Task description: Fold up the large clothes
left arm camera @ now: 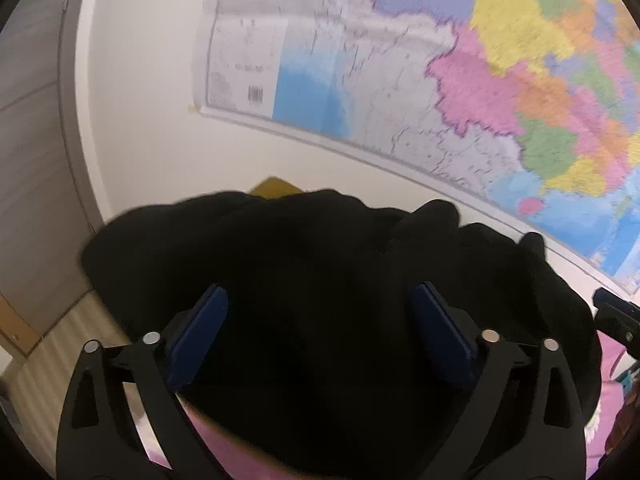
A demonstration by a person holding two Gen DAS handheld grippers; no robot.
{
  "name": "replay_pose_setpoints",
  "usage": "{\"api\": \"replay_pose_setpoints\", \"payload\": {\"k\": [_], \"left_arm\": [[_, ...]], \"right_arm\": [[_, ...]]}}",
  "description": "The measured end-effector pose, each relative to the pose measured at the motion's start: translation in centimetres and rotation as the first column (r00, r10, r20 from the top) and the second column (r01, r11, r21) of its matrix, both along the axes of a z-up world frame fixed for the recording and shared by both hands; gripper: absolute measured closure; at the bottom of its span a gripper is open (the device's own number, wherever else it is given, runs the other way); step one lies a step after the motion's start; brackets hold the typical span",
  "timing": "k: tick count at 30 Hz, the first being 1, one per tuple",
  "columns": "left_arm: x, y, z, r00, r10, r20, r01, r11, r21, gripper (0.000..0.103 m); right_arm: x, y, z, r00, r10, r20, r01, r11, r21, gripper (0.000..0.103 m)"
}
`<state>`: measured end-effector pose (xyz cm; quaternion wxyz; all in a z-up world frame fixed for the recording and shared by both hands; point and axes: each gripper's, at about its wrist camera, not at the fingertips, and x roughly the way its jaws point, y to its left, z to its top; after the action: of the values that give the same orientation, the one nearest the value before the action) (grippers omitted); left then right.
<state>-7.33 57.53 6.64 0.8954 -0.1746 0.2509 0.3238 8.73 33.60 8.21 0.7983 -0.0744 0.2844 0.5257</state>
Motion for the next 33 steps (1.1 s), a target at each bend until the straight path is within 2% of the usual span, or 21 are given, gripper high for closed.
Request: {"api": "replay_pose_setpoints", "payload": {"k": [3, 6, 9, 11, 14, 16, 20, 27, 33], "left_arm": [[-1.8, -2.0, 0.3, 1.0, -0.023, 0.007, 0.023, 0.999, 0.039, 0.006], [-3.0, -4.4, -0.2, 0.998, -0.057, -0.013, 0.058, 0.996, 0.062, 0.006], [-3.9, -6.2, -1.4, 0.997, -0.061, -0.043, 0.064, 0.996, 0.066, 0.006], [-4.6, -7.1, -2.0, 0.998, -0.049, -0.041, 0.052, 0.997, 0.064, 0.006], [-5.9, -8.3, -2.7, 0.998, -0.049, -0.028, 0.05, 0.999, 0.014, 0.006], [-6.4, -9.3, -3.0, 0.998, -0.037, -0.041, 0.038, 0.999, 0.019, 0.006], [-7.3, -11.4, -3.2, 0.998, -0.03, -0.051, 0.033, 0.999, 0.042, 0.006], [-8.6, -14.5, -3.2, 0.998, -0.018, -0.055, 0.021, 0.999, 0.049, 0.006], [-9.0, -16.7, -3.6, 0.996, -0.01, -0.087, 0.016, 0.998, 0.067, 0.005]], "right_arm": [[-2.7, -1.6, -0.9, 0.997, 0.02, 0.074, -0.021, 1.0, 0.018, 0.042], [-3.5, -1.4, -2.7, 0.996, 0.033, 0.087, -0.03, 0.999, -0.037, 0.037], [-4.2, -0.5, -4.3, 0.99, 0.017, 0.14, -0.005, 0.996, -0.087, 0.035], [-4.6, -1.0, -4.2, 0.99, 0.008, 0.144, 0.002, 0.997, -0.072, 0.032], [-5.7, -2.5, -3.7, 0.99, 0.009, 0.138, -0.005, 1.0, -0.025, 0.023], [-6.6, -3.4, -3.5, 0.99, 0.015, 0.14, -0.015, 1.0, -0.001, 0.015], [-8.9, -5.4, -3.6, 0.99, 0.028, 0.135, -0.032, 0.999, 0.028, 0.007], [-12.4, -7.3, -4.9, 0.989, 0.027, 0.144, -0.028, 1.0, 0.004, 0.006], [-13.1, -8.5, -5.9, 0.993, 0.008, 0.115, -0.007, 1.0, -0.006, 0.006]]}}
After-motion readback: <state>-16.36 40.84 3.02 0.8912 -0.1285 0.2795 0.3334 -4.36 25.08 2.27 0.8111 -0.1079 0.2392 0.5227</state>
